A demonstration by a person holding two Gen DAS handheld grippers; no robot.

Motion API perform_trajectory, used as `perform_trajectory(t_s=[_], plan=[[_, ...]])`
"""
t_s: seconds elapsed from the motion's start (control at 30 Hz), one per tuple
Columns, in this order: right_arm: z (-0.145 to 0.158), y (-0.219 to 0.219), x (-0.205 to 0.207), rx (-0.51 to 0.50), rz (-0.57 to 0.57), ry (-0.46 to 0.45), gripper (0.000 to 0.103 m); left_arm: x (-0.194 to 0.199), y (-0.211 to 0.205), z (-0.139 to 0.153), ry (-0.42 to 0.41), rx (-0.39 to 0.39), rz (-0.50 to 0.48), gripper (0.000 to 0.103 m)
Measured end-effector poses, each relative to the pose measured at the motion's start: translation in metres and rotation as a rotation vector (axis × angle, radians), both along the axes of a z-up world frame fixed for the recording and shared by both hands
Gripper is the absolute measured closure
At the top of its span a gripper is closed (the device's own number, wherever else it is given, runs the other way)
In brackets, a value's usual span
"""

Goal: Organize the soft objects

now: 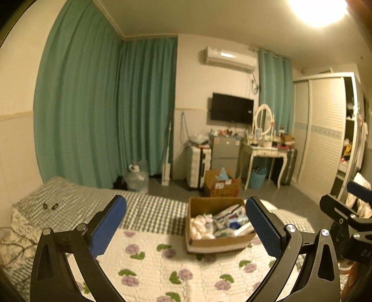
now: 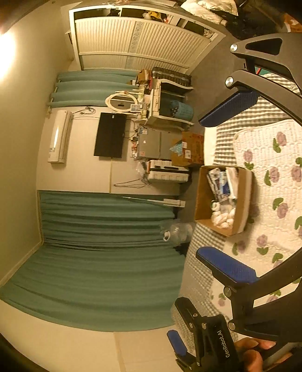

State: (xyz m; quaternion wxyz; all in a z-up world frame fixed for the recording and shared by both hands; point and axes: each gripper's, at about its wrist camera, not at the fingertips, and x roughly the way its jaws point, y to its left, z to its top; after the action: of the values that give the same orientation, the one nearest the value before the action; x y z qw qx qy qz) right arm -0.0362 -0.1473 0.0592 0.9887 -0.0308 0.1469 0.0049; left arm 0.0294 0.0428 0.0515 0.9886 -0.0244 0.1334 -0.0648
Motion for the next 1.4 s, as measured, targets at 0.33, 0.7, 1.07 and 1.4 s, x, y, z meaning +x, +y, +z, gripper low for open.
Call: perform_trajectory(t_s=[0.33, 0.7, 1.07, 1.4], plan=[[-0.030, -0.009, 0.018, 0.040, -0.024, 0.065, 0.000, 0.008, -0.003, -0.020, 0.051, 0.010, 0.013, 0.000], [-0.039, -0.012, 0.025, 0.037, -0.031, 0.090, 0.000, 0.009, -0.006, -0.026, 0.072, 0.010, 0.005, 0.000], [-0.043, -0.016, 0.025, 0.041, -0.033, 0.097, 0.000, 0.008, -0.007, -0.026, 0.076, 0.012, 0.001, 0.000], [-0.045, -0.016, 0.025, 0.038, -0.032, 0.099, 0.000, 0.007, -0.008, -0.026, 0.085, 0.001, -0.021, 0.000]])
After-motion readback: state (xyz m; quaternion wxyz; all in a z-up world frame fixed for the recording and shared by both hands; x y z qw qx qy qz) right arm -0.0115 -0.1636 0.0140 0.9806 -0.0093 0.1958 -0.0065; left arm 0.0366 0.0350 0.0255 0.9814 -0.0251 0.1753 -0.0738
